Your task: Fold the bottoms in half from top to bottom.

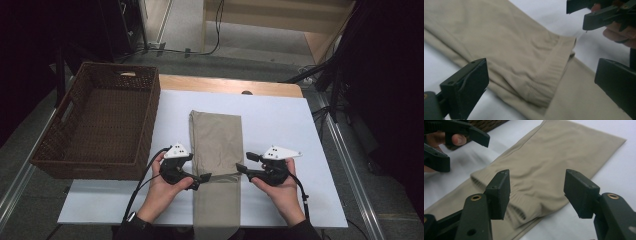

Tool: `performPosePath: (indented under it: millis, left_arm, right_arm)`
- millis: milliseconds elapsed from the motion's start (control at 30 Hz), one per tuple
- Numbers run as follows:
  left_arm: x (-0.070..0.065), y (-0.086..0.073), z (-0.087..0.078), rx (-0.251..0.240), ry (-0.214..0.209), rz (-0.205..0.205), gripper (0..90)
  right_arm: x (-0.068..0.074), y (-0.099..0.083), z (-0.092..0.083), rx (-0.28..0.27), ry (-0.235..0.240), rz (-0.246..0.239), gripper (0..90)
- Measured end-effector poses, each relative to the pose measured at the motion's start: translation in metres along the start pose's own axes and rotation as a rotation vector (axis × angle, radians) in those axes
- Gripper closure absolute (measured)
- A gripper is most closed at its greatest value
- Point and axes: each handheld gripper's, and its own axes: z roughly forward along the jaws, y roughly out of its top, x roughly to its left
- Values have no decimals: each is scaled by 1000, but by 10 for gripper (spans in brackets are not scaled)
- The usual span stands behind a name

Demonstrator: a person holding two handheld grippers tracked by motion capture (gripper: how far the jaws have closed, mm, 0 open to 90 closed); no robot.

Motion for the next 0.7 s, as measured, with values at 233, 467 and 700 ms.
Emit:
performPosePath:
  millis: [233,467,700]
  left_arm:
    - [-10,-14,0,35,102,45,186]
    - [-16,-22,1,54,147,75,289]
    - [-17,-22,3,75,233,74,403]
  right_arm:
    - [13,-15,4,33,26,-20,406]
    - [21,-25,8,64,-12,-31,406]
    - [21,-29,13,85,-68,-39,383]
